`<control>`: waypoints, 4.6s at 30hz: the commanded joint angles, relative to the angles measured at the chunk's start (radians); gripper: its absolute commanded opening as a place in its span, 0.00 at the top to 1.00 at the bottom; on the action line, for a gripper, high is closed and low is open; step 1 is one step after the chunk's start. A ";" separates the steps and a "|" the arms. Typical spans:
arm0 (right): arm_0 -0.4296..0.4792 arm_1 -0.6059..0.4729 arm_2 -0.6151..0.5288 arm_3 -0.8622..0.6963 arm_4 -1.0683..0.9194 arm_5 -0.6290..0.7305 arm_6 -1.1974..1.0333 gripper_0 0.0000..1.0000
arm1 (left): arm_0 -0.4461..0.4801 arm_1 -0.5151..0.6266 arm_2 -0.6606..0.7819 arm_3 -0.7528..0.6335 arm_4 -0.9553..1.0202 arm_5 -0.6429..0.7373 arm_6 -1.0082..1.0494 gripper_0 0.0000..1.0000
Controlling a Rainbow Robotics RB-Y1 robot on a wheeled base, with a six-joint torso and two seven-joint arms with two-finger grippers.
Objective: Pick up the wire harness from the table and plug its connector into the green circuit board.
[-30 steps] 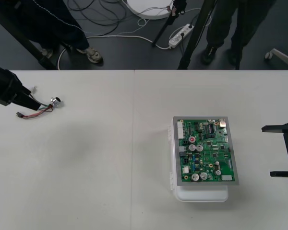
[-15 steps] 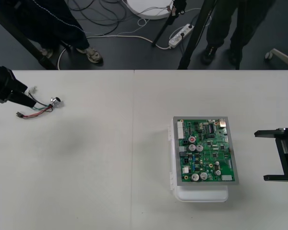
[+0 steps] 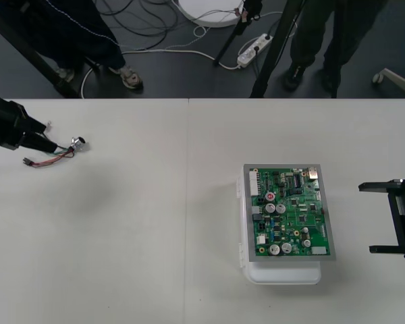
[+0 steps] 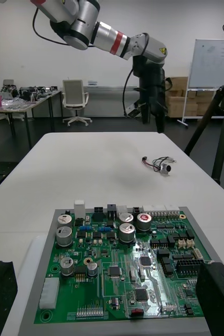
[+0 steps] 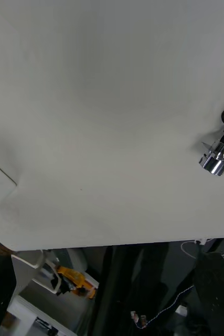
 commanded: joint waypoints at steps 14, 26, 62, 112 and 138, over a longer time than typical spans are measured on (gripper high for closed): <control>-0.021 0.010 0.002 -0.012 -0.059 -0.013 0.019 0.00 | -0.053 -0.135 0.001 0.215 0.030 0.144 -0.091 0.00; -0.018 0.010 0.003 -0.024 -0.054 -0.013 0.007 0.00 | -0.053 -0.216 0.000 0.316 0.064 0.253 -0.091 0.00; -0.018 0.009 -0.006 -0.006 -0.071 -0.013 0.007 0.00 | -0.053 -0.306 0.000 0.281 -0.243 0.506 -0.091 0.00; -0.018 0.013 -0.006 -0.018 -0.077 -0.013 0.000 0.00 | -0.052 -0.371 -0.151 0.327 -0.235 0.737 -0.091 0.00; -0.018 0.016 -0.008 -0.018 -0.079 -0.013 -0.003 0.00 | -0.053 -0.379 -0.152 0.309 -0.267 0.721 -0.091 1.00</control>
